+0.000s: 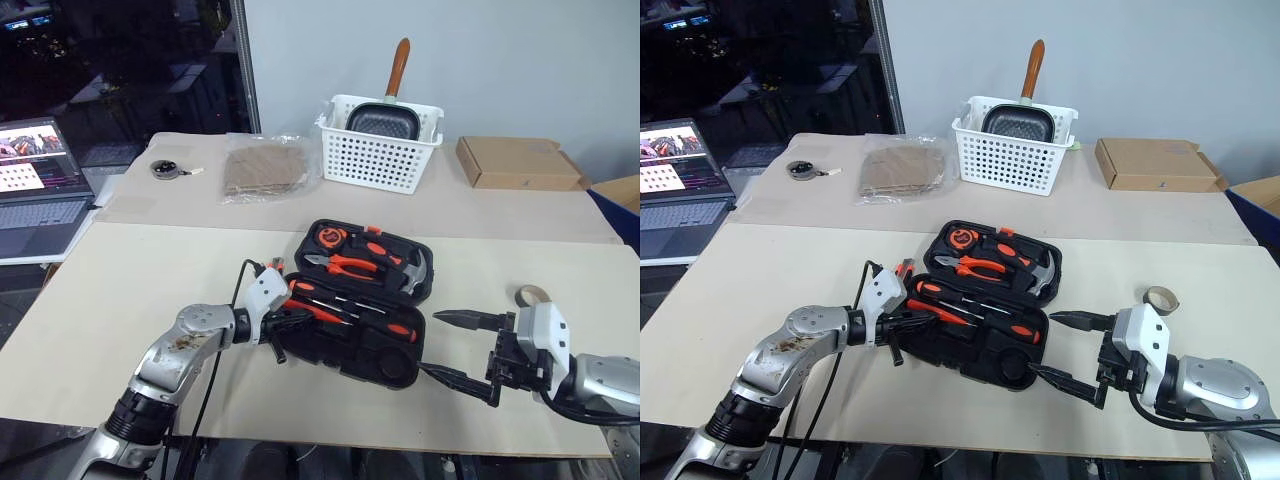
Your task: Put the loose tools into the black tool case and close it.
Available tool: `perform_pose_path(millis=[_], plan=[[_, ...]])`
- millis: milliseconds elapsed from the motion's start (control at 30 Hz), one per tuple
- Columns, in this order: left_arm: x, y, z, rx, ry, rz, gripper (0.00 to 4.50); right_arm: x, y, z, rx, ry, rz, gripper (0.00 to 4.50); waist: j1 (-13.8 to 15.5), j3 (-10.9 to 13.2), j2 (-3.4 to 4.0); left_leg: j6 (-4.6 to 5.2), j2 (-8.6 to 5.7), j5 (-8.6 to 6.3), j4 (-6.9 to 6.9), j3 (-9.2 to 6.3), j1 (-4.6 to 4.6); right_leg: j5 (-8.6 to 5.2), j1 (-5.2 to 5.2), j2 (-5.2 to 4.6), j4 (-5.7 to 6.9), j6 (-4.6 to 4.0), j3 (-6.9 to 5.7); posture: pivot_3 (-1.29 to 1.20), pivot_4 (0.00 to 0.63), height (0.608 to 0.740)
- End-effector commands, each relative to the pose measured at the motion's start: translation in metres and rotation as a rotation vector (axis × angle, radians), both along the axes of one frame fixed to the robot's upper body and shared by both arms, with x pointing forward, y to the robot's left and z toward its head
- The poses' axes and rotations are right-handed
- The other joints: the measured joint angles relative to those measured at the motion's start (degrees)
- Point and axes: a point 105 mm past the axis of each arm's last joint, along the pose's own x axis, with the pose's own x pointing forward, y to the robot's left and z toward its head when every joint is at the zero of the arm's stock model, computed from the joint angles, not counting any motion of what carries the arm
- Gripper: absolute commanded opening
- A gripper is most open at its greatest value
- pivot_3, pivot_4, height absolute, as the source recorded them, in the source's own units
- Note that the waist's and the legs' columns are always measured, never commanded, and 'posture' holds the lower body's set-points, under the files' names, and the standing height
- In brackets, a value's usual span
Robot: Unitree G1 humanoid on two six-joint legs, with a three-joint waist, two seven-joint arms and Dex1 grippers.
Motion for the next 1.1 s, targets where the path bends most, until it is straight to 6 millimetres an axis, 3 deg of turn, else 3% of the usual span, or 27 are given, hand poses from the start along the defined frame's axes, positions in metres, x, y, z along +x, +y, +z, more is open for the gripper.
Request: perform_pose_path(millis=[33, 400, 700, 967, 1100], plan=[[0.009, 0.001, 0.008, -0.014, -0.04, 0.034, 0.03, -0.001, 0.001, 0.011, 0.002, -0.039, 0.001, 4.5, 0.0, 0.0, 0.0, 0.0, 0.0, 0.0, 0.01, 0.0, 0.0, 0.0, 0.0, 0.0, 0.0, 0.0, 0.0, 0.0, 0.15, 0.74], [0.013, 0.001, 0.01, -0.054, -0.039, 0.068, 0.03, 0.0, 0.001, 0.011, 0.004, -0.036, 0.001, 4.5, -0.1, 0.0, 0.0, 0.0, 0.0, -0.01, 0.03, -0.01, -0.03, 0.0, -0.02, 0.02, 0.0, 0.01, 0.0, 0.0, 0.15, 0.74], [0.014, 0.005, -0.003, -0.002, 0.011, 0.1, 0.03, 0.0, 0.003, 0.011, 0.004, -0.035, 0.006, 4.5, -0.2, 0.0, 0.0, 0.0, 0.01, 0.0, 0.03, -0.01, 0.0, 0.01, 0.0, 0.02, 0.02, 0.0, 0.01, 0.0, 0.15, 0.74], [0.021, 0.005, 0.003, -0.129, 0.226, 0.194, 0.03, 0.0, 0.004, 0.011, 0.005, -0.032, 0.01, 4.5, -0.2, 0.0, 0.01, 0.0, 0.0, 0.0, 0.04, -0.01, 0.03, 0.0, 0.02, 0.08, 0.05, 0.01, -0.04, 0.0, 0.15, 0.74], [0.017, 0.005, 0.0, -0.073, 0.244, 0.178, 0.03, 0.001, 0.004, 0.01, 0.005, -0.032, 0.013, 4.5, -0.3, 0.0, 0.01, 0.0, 0.0, 0.0, 0.04, 0.0, 0.03, 0.0, 0.01, 0.2, 0.07, 0.02, -0.05, 0.0, 0.15, 0.74]])
